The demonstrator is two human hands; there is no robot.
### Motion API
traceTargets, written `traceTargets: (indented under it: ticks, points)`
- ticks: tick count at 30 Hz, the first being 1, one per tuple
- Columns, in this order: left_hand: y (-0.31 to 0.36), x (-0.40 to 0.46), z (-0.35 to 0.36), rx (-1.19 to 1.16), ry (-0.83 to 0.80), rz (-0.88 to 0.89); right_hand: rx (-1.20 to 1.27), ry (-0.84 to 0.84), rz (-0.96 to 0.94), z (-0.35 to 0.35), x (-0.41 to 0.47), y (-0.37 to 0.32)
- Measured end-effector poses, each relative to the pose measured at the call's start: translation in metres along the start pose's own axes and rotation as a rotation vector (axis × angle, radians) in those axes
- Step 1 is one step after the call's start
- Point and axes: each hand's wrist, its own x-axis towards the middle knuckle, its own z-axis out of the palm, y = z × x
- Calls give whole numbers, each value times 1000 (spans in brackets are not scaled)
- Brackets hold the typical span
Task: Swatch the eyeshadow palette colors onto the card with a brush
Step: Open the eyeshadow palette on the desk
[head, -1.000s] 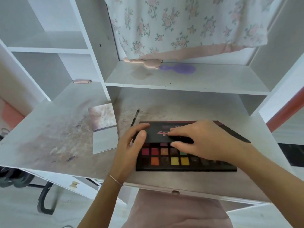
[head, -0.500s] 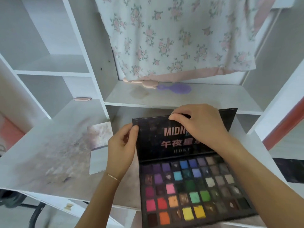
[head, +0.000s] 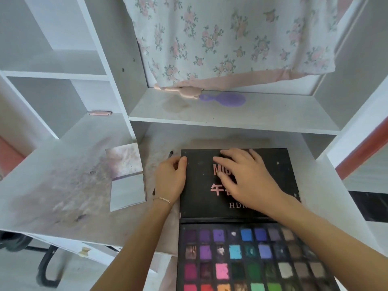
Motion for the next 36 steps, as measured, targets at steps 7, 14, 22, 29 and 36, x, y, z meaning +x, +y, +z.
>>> traceTargets:
  ticks: [7, 14, 22, 29, 36]
  points:
    - [8, 20, 14, 252, -98, 115, -68, -256, 161, 22, -27, 18]
    - [1, -14, -9, 605, -456, 498, -74, -378, 216, 24, -37, 43]
    - [-10, -17, 4, 1037, -746, 371, -117, -546, 194, 18, -18, 58]
    - [-8, 23, 21, 1030, -724, 289, -52, -468, 153, 21, 24, 78]
    - [-11, 62, 37, 1017, -733, 258, 122, -258, 62, 14, 12, 53]
